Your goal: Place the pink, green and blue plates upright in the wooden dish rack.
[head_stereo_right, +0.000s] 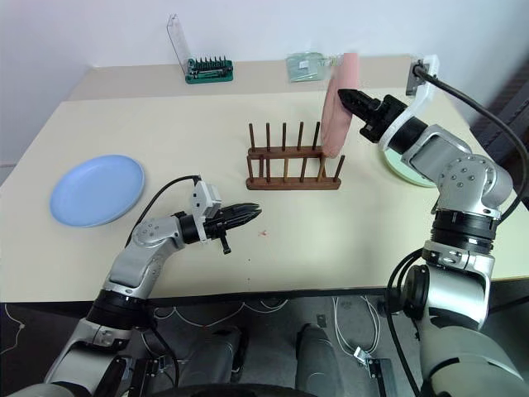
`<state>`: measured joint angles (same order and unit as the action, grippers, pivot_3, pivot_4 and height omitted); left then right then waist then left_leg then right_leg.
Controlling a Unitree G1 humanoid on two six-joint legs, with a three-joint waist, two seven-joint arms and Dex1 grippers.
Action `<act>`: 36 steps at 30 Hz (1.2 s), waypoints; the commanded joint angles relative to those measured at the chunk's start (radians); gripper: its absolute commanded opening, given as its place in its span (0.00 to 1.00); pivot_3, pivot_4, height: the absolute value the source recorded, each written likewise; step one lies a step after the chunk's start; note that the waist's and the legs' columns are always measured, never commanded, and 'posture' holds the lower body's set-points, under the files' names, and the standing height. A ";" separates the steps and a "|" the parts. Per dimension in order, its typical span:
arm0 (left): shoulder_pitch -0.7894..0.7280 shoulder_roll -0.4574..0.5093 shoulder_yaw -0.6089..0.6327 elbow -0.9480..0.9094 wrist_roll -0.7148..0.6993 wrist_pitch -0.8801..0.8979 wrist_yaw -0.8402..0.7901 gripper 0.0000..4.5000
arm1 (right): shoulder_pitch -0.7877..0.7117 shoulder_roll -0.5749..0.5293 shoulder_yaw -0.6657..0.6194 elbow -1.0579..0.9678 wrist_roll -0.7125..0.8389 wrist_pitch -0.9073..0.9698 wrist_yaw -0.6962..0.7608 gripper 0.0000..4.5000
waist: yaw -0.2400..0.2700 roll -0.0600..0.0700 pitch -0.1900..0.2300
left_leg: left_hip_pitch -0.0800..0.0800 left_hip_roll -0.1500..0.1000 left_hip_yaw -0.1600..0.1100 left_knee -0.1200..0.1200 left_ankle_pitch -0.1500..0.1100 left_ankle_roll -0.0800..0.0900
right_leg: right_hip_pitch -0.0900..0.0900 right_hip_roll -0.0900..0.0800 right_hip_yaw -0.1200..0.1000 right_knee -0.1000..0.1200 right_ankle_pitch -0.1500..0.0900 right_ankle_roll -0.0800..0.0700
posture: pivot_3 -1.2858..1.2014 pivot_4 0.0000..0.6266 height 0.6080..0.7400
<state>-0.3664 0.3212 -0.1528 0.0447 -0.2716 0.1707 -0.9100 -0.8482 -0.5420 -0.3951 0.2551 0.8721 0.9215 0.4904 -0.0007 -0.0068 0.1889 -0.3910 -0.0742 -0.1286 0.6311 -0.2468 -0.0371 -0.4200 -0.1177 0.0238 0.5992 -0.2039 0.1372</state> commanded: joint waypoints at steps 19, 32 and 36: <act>-0.005 -0.014 -0.023 -0.026 -0.007 -0.004 -0.003 0.11 | 0.224 -0.339 0.255 0.152 -0.618 -0.615 0.161 0.98 | -0.019 0.000 -0.001 | 0.001 0.000 0.002 0.000 0.000 0.000 | 0.001 0.000 0.000 -0.001 0.000 0.000 | 0.52 0.24 1.00; -0.002 -0.018 -0.033 -0.042 -0.006 0.005 0.000 0.11 | 0.091 -0.318 0.516 0.638 -1.021 -1.025 0.098 0.98 | -0.037 0.004 -0.001 | 0.001 0.001 0.005 0.000 0.000 0.000 | 0.000 0.000 0.003 0.000 0.000 0.000 | 0.52 0.24 1.00; -0.001 -0.020 -0.034 -0.046 -0.006 0.010 0.003 0.11 | 0.051 -0.298 0.510 0.739 -1.049 -1.061 0.073 0.69 | -0.036 0.004 -0.001 | 0.001 0.001 0.005 0.000 0.000 0.000 | 0.001 0.000 0.003 -0.001 0.000 0.000 | 0.52 0.24 1.00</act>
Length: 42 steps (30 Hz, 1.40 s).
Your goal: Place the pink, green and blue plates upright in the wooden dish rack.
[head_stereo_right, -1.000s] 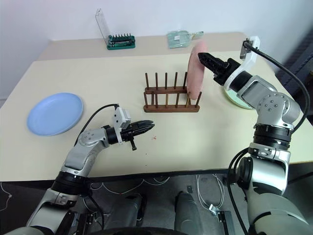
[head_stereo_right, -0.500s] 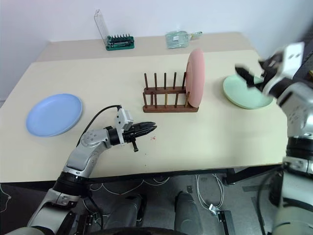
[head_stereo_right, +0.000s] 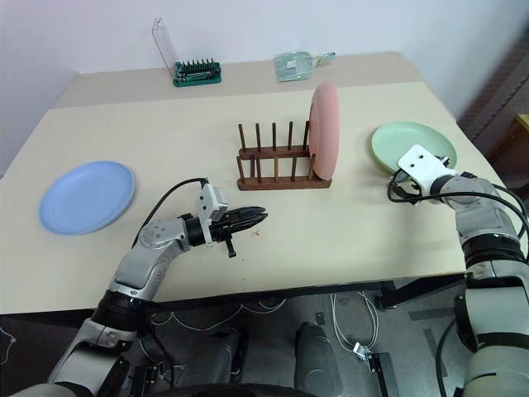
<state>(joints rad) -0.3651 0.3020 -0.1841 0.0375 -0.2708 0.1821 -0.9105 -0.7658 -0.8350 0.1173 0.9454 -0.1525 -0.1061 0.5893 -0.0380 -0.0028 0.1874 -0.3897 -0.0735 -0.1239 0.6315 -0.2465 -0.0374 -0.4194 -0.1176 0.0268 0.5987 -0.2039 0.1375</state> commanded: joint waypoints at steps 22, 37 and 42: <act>-0.004 0.003 -0.005 -0.049 -0.009 0.012 0.001 0.11 | -0.144 0.118 -0.418 -0.776 0.716 0.372 0.053 0.00 | 0.001 0.002 0.001 | 0.000 0.001 -0.002 0.000 0.000 0.000 | -0.001 0.001 0.001 0.002 0.000 0.000 | 0.52 0.24 1.00; 0.019 0.025 0.042 -0.059 -0.020 0.010 0.032 0.11 | -0.061 0.392 -0.354 -1.116 1.341 0.965 -0.236 0.00 | 0.024 0.001 0.000 | -0.002 0.000 -0.004 0.001 0.000 0.000 | -0.003 0.000 -0.001 0.003 0.000 -0.001 | 0.52 0.24 1.00; 0.043 0.057 0.091 -0.072 -0.038 0.015 0.044 0.11 | -0.085 0.415 -0.347 -1.002 1.299 0.975 -0.280 0.00 | 0.023 0.001 0.000 | -0.002 0.000 -0.003 0.001 0.000 0.000 | -0.004 0.000 -0.001 0.004 0.000 -0.001 | 0.52 0.24 1.00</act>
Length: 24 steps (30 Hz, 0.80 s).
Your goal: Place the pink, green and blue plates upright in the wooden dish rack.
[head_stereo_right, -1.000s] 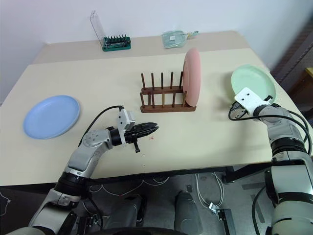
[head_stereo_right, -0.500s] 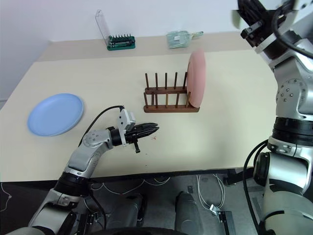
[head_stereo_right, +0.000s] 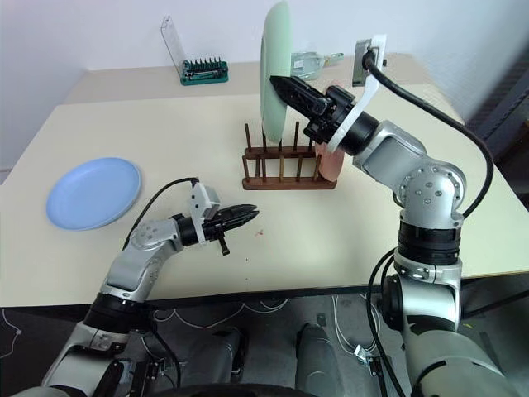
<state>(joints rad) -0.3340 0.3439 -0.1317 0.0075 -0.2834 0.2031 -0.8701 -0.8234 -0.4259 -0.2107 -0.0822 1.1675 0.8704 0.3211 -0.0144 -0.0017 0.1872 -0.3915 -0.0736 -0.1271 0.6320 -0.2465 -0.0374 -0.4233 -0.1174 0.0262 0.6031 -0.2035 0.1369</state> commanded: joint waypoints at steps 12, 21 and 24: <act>0.027 0.024 0.051 -0.049 -0.026 -0.010 0.016 0.11 | -0.052 0.007 -0.011 0.182 -0.167 -0.010 0.028 0.00 | -0.003 0.000 0.000 | 0.000 0.000 0.000 0.000 0.000 0.000 | -0.001 0.000 0.000 0.001 0.000 0.000 | 0.52 0.24 1.00; 0.037 0.023 0.044 -0.058 -0.025 -0.011 0.024 0.11 | -0.060 0.020 -0.021 0.189 -0.200 -0.003 0.057 0.69 | -0.003 0.000 0.000 | 0.000 0.000 0.000 0.000 0.000 0.000 | -0.001 0.000 0.000 0.002 0.000 0.000 | 0.52 0.24 1.00; 0.040 0.022 0.042 -0.062 -0.025 -0.009 0.026 0.11 | -0.064 0.010 -0.011 0.168 -0.230 -0.020 0.071 0.89 | -0.003 0.000 0.000 | 0.000 0.000 0.000 0.000 0.000 0.000 | -0.001 0.000 0.000 0.001 0.000 0.000 | 0.52 0.24 1.00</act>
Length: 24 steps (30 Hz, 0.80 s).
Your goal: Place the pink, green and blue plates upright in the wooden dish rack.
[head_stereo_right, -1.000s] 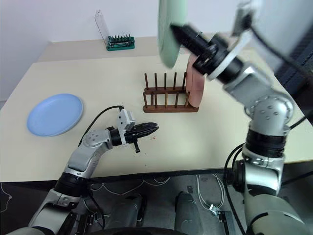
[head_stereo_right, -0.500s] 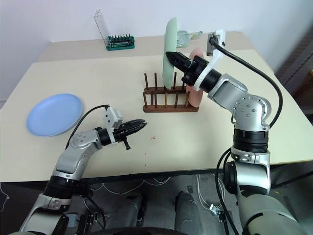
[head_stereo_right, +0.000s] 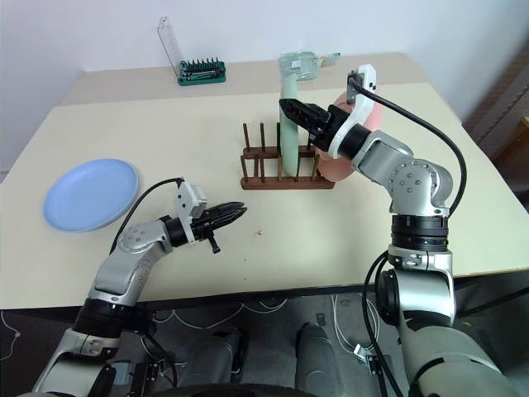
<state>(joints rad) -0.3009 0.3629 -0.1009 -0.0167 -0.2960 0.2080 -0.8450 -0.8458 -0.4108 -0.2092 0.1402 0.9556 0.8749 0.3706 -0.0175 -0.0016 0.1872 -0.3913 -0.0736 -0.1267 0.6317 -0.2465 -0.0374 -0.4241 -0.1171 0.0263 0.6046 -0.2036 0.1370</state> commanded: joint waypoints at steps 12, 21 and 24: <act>-0.081 -0.049 0.181 0.010 -0.039 -0.017 0.231 0.11 | -0.075 -0.207 0.214 -0.159 -0.518 -0.450 0.238 0.89 | 0.000 0.000 0.000 | 0.000 0.000 0.000 0.000 0.000 0.000 | 0.000 0.000 0.000 0.000 0.000 0.000 | 0.52 0.24 1.00; -0.164 0.034 0.578 -0.010 0.023 0.251 0.833 0.99 | -0.075 -0.126 0.465 -0.285 -0.689 -0.565 0.408 0.91 | -0.027 -0.007 0.002 | 0.001 0.001 0.000 0.000 0.000 -0.001 | -0.002 0.001 0.000 0.003 0.000 0.000 | 0.52 0.24 1.00; -0.167 0.053 0.725 -0.028 0.046 0.406 1.044 0.99 | -0.044 -0.073 0.499 -0.285 -0.712 -0.577 0.409 0.91 | -0.026 -0.008 0.002 | 0.001 0.001 -0.001 -0.001 0.000 -0.001 | -0.005 0.001 0.000 0.007 0.000 0.000 | 0.52 0.24 1.00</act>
<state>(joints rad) -0.4823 0.4117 0.5491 -0.0096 -0.2709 0.5389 0.0883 -0.8873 -0.4927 0.2980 -0.1141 0.2570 0.3192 0.7759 -0.0436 -0.0094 0.1888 -0.3906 -0.0728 -0.1279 0.6311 -0.2459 -0.0388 -0.4293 -0.1166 0.0258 0.6119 -0.2039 0.1375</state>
